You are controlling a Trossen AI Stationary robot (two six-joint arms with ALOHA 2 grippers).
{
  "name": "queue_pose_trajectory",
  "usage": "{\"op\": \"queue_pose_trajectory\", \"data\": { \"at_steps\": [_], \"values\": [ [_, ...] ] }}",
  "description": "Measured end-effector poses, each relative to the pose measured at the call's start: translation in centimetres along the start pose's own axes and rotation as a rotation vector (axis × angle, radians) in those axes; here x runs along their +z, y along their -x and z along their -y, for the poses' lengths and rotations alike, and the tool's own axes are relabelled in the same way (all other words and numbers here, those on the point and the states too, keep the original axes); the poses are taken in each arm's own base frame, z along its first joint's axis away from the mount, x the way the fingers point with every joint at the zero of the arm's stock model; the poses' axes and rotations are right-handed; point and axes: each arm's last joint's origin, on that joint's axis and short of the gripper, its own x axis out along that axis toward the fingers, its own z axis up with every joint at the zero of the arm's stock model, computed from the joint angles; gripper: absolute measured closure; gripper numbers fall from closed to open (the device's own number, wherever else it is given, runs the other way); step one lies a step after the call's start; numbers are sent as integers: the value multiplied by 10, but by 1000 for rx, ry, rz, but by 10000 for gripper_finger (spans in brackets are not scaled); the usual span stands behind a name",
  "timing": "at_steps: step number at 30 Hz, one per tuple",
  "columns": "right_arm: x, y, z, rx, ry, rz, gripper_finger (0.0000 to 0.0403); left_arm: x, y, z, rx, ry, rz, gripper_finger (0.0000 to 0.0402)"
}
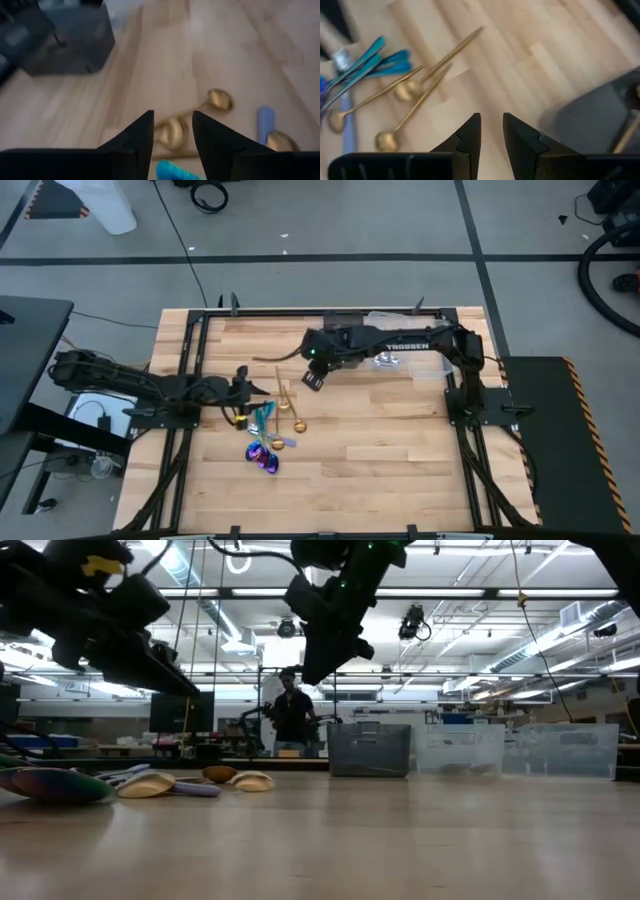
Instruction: Sort silverware by color (type)
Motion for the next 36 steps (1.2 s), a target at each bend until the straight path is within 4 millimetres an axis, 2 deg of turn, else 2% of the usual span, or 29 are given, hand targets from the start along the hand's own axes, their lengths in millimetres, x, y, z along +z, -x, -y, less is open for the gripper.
{"op": "queue_pose_trajectory", "data": {
  "at_steps": [7,18,22,30,36],
  "values": [
    [-11,4,-26,103,61,-37,312,8,-17,-4,7,-64,-140,260],
    [-35,11,-54,75,150,-117,312,17,-49,-15,-21,-131,-285,260],
    [-40,13,-62,42,159,-103,312,20,-58,-16,-78,-99,-315,260],
    [-48,16,-68,-38,171,-96,312,22,-66,0,-151,-126,-368,260],
    [-48,16,-70,-58,167,-80,312,19,-70,9,-113,-167,-378,260]
  ]
}}
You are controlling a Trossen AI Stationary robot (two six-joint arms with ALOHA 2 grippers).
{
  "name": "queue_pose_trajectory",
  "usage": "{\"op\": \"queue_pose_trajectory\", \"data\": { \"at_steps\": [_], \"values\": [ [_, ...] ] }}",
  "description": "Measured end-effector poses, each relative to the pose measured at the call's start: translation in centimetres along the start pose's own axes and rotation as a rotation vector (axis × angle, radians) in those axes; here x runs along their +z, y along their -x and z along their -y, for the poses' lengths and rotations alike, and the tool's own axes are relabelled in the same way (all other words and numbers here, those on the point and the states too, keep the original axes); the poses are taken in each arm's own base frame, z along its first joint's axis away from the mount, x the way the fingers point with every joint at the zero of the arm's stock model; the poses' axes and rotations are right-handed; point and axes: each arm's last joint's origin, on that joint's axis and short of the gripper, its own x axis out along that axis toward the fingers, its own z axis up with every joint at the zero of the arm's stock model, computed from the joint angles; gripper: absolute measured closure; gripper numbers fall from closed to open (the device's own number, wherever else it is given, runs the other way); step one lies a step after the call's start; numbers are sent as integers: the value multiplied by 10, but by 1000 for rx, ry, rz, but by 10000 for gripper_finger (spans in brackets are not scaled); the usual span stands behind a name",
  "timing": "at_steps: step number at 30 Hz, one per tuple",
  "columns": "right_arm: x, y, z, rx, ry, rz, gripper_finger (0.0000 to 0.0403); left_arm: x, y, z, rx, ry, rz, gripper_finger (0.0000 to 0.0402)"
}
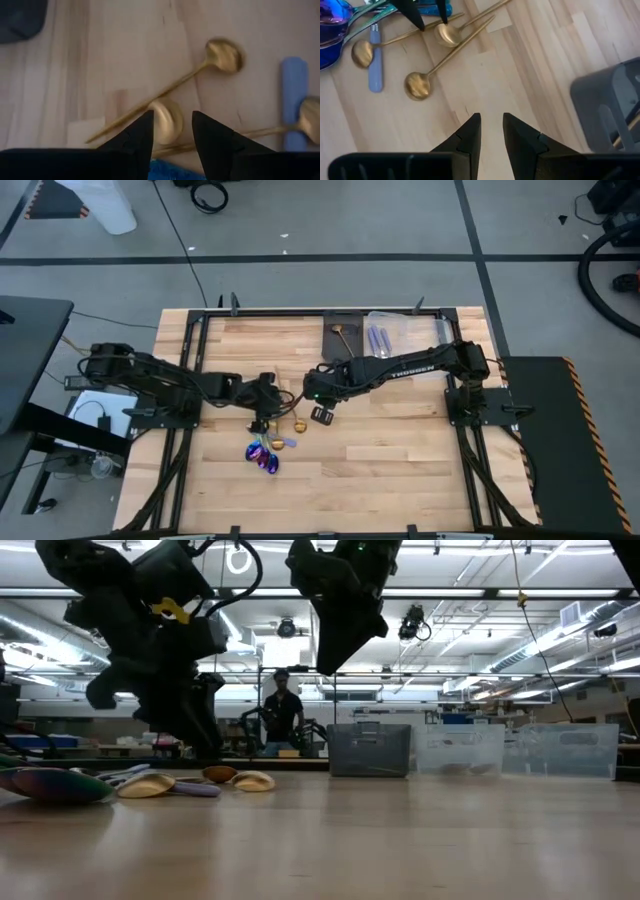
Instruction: Sort silverware by color (type)
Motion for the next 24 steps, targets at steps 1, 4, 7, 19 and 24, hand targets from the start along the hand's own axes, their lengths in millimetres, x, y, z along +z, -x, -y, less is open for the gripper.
{"op": "queue_pose_trajectory", "data": {
  "at_steps": [1,4,7,19,24],
  "values": [
    [0,0,0,2,0,2,312,-1,0,1,2,-6,-9,260],
    [0,0,0,3,-7,3,312,1,-4,5,1,-17,2,260],
    [1,0,-1,5,-9,7,312,-3,-10,10,15,-36,-27,260],
    [1,0,-1,6,-9,9,312,-8,-25,17,101,-119,-78,260],
    [1,0,-1,8,-11,14,312,-9,-28,18,101,-119,-81,260]
  ]
}}
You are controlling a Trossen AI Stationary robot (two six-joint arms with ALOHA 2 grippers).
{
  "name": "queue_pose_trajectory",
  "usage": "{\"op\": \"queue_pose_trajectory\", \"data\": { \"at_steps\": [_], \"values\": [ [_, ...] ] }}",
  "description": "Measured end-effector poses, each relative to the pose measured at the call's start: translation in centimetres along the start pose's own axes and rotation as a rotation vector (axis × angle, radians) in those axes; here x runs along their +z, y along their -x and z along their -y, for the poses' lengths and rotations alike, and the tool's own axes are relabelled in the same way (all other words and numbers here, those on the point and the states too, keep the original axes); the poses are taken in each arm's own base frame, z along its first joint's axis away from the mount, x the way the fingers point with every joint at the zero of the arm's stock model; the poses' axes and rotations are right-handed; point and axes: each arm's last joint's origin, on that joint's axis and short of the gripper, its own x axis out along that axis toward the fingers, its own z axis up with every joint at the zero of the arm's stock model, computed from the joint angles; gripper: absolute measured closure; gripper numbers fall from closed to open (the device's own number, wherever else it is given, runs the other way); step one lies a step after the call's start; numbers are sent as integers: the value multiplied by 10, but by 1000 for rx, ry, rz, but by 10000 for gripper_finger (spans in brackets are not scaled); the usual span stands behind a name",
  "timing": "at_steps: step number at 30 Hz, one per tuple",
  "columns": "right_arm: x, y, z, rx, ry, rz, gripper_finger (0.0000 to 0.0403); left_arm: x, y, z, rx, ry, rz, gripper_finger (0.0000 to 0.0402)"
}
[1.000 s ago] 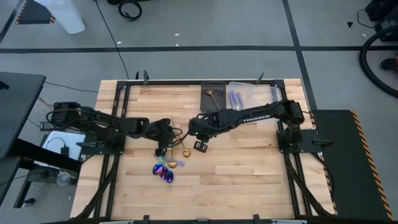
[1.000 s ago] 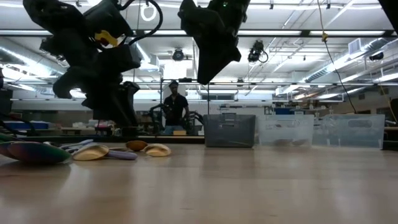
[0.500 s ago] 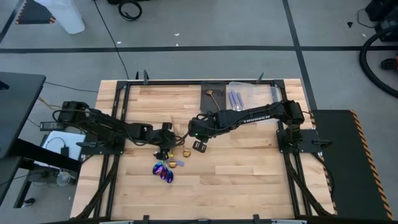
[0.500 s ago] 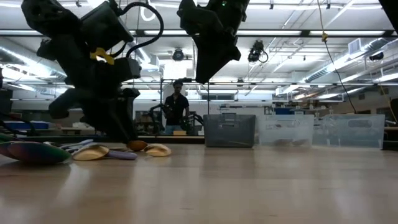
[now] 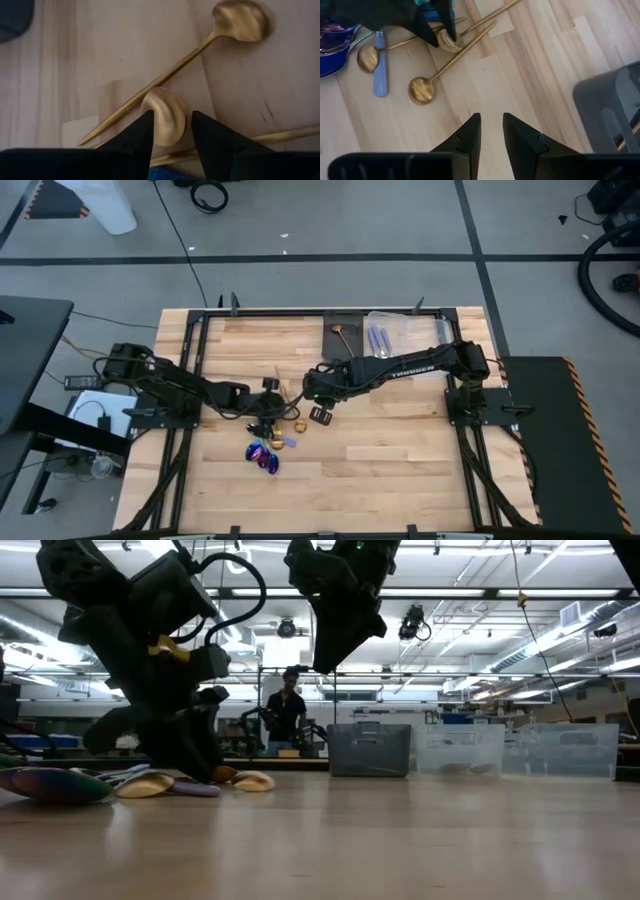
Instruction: Sort silverware by color (type)
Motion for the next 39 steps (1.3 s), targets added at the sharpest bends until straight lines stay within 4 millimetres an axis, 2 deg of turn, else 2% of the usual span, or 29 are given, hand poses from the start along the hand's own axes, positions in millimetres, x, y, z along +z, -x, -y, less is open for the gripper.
{"op": "queue_pose_trajectory", "data": {
  "at_steps": [7,16,22,29,39],
  "values": [
    [0,0,0,2,-1,4,312,0,-3,1,1,1,6,272],
    [1,0,0,5,-3,10,312,0,-3,0,11,-10,-3,381],
    [1,1,-1,-26,12,24,312,0,6,-1,7,-20,-2,385],
    [2,2,1,-76,64,53,312,7,45,-13,8,3,92,387],
    [9,10,-7,-186,219,196,312,20,112,-32,9,40,437,387]
  ]
}}
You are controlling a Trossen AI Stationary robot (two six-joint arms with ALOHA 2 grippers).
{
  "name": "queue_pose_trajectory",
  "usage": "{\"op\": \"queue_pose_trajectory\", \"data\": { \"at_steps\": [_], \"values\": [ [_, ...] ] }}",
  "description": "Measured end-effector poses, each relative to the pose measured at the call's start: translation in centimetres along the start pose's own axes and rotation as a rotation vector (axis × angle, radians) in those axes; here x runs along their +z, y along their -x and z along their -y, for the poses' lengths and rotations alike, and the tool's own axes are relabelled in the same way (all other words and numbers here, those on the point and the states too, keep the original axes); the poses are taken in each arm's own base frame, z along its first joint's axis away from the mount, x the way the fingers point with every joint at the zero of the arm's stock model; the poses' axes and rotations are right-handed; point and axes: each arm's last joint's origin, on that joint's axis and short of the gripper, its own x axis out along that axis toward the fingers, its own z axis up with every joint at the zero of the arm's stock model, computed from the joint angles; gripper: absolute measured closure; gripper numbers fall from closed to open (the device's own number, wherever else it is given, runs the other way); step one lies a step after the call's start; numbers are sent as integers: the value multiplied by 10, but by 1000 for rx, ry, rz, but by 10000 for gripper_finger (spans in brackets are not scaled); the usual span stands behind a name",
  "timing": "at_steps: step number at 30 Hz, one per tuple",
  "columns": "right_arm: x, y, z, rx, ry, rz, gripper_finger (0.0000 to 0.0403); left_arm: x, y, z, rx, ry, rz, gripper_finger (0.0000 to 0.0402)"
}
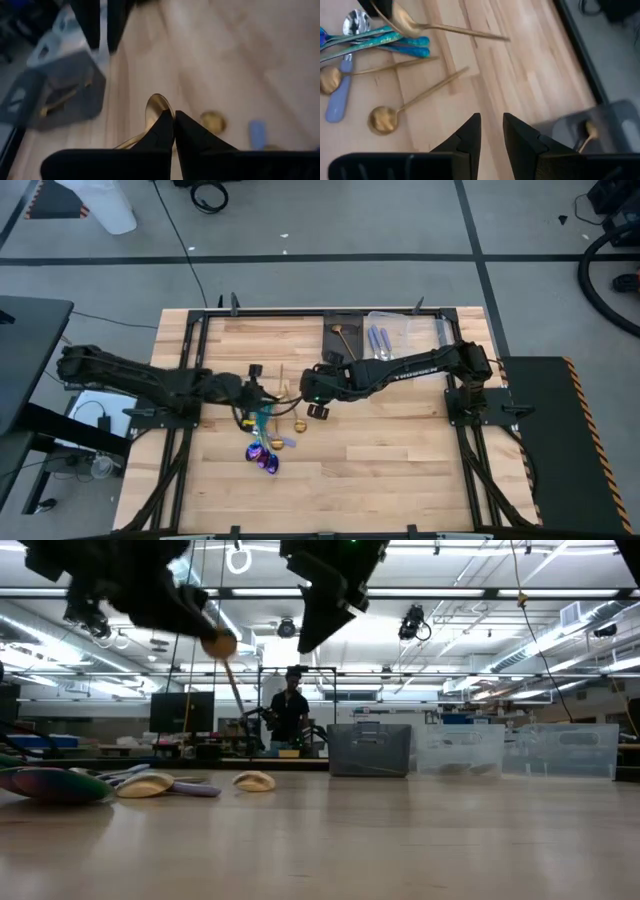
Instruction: Sort silverware by color (type)
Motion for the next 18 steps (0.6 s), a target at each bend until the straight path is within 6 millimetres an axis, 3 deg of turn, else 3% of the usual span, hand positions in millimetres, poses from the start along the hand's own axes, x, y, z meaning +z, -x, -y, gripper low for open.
{"op": "queue_pose_trajectory", "data": {
  "at_steps": [8,18],
  "values": [
    [12,5,-9,10,125,135,296,16,26,-6,-55,44,207,388],
    [20,8,-13,-8,219,218,242,30,35,-8,-116,85,374,388]
  ]
}}
